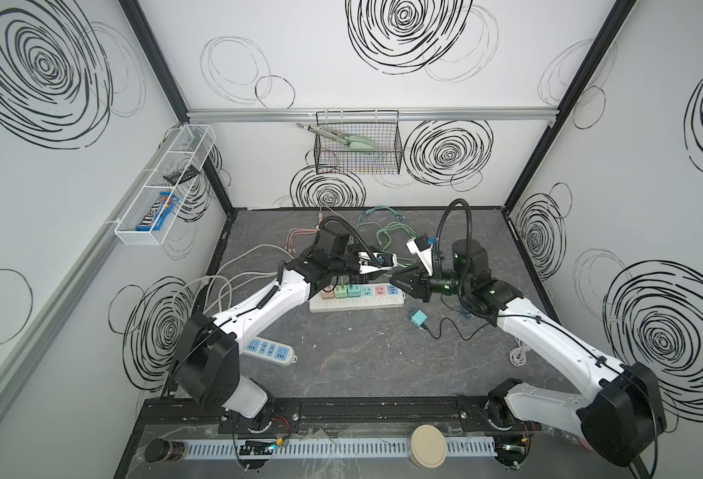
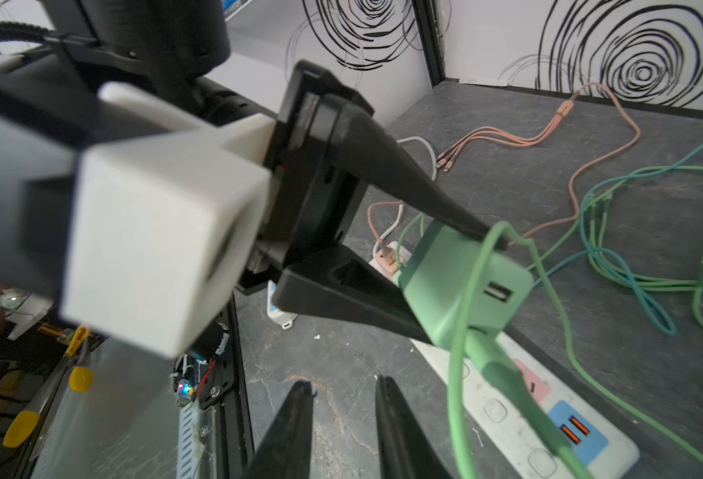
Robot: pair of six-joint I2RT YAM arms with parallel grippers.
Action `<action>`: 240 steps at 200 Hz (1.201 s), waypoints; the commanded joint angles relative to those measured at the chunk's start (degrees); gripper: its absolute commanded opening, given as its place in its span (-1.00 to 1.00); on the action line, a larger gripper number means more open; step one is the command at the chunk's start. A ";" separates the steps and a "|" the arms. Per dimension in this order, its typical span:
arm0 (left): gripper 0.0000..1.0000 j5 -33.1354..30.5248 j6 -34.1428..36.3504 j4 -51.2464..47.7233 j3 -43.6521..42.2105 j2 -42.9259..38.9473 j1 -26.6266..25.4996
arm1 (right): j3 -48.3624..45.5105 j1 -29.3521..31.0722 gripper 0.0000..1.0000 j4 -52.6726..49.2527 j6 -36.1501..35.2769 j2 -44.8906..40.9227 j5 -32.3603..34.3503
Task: Insert the plug
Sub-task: 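Close the right gripper on the green block beside the left gripper, then open the left gripper and draw it back while the right holds the block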
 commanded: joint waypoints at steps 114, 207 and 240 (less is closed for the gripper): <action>-1.00 1.27 1.32 4.55 -0.82 -2.43 -0.71 | 4.93 -6.78 -0.05 -4.13 3.05 5.17 -5.44; -1.00 -2.48 4.32 9.08 -2.18 -2.09 -2.84 | 8.75 -5.90 0.09 -1.25 9.08 11.60 -13.38; -1.00 -2.09 3.17 10.19 -3.09 -2.39 -2.84 | 8.79 -5.90 -0.13 -0.99 10.05 12.57 -13.17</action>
